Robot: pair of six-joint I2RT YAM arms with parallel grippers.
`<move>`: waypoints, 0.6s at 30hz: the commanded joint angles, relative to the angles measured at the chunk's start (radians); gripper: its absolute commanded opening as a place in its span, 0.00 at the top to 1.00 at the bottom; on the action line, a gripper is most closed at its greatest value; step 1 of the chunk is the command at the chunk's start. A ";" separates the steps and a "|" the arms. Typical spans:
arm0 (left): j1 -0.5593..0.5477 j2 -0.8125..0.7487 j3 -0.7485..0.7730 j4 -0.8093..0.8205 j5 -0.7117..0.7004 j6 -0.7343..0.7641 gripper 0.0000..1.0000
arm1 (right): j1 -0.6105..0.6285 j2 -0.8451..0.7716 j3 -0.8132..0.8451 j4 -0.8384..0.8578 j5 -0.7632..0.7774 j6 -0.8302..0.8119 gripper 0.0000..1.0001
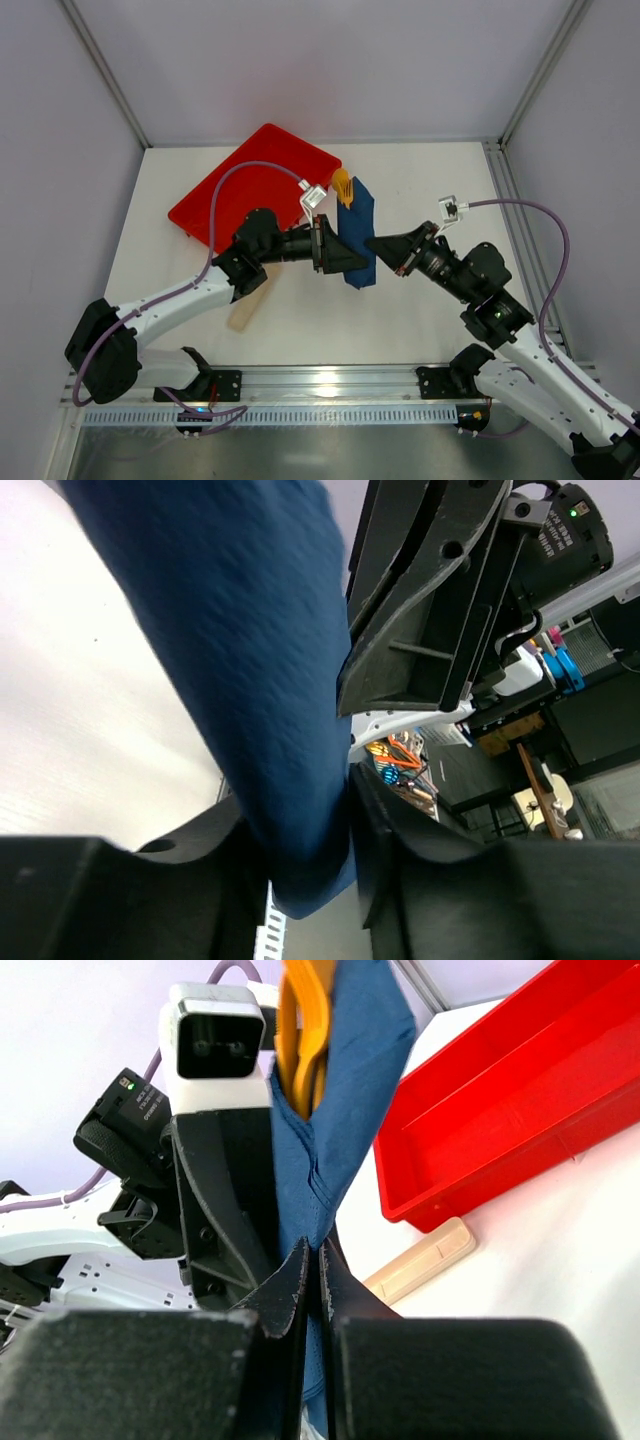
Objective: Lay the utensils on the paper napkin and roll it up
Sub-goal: Roll the napkin, then place the utensils in the bin.
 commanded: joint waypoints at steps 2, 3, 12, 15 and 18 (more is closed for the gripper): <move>0.006 -0.044 0.002 -0.046 -0.015 0.046 0.60 | -0.046 0.031 0.042 0.103 -0.066 0.028 0.96; 0.009 -0.048 0.000 -0.052 -0.018 0.048 0.59 | -0.054 0.053 0.044 0.117 -0.097 0.042 0.96; 0.068 -0.136 -0.038 -0.273 -0.184 0.140 0.38 | -0.124 0.215 0.126 0.205 -0.207 0.072 0.96; 0.090 -0.165 -0.066 -0.357 -0.246 0.147 0.35 | -0.138 0.300 0.171 0.247 -0.238 0.097 0.96; 0.110 -0.191 -0.095 -0.426 -0.340 0.161 0.35 | -0.138 0.403 0.238 0.281 -0.249 0.103 0.96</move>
